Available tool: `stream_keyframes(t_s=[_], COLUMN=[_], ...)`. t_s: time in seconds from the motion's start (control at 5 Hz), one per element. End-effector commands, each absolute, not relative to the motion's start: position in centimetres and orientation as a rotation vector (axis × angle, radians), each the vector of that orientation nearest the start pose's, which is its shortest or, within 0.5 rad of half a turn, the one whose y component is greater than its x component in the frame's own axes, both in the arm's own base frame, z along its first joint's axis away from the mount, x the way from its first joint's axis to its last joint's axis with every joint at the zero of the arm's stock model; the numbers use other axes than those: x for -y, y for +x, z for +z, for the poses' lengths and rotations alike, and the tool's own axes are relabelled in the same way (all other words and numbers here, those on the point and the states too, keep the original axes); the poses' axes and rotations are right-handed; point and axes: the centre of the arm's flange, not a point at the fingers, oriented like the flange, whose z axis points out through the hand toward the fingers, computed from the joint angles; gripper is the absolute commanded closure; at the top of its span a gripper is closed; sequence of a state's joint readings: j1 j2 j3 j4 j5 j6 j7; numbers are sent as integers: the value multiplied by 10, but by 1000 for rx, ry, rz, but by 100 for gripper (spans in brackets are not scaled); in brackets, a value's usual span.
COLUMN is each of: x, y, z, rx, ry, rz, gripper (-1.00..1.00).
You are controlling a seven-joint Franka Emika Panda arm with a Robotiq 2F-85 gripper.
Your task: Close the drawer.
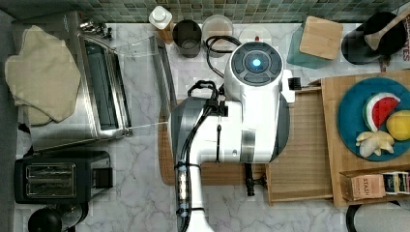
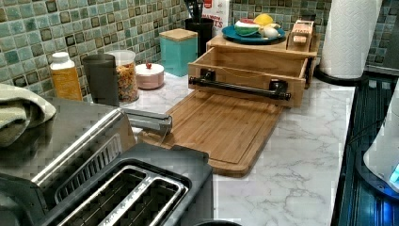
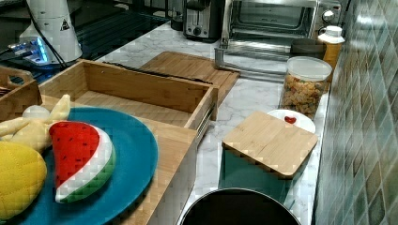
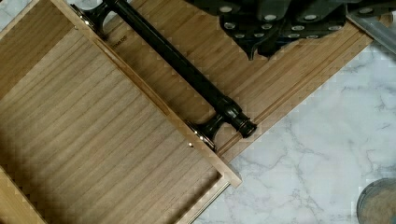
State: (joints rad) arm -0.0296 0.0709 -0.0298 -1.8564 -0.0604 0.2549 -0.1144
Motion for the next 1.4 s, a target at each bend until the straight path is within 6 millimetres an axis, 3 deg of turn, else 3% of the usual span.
stream_keyframes(t_s=[0.2,0.4,0.6,0.8,1.4], x=[43,30,12,-3,-22], y=[567,555,541,531,489], z=[466,457,449,440,380], rx=[-1136,-928,-546,-353,-27], ry=[-3029,-3091,-3195,-3195,-3235], rz=[140,123,113,136,42], gripper=[100,100,100,100,100])
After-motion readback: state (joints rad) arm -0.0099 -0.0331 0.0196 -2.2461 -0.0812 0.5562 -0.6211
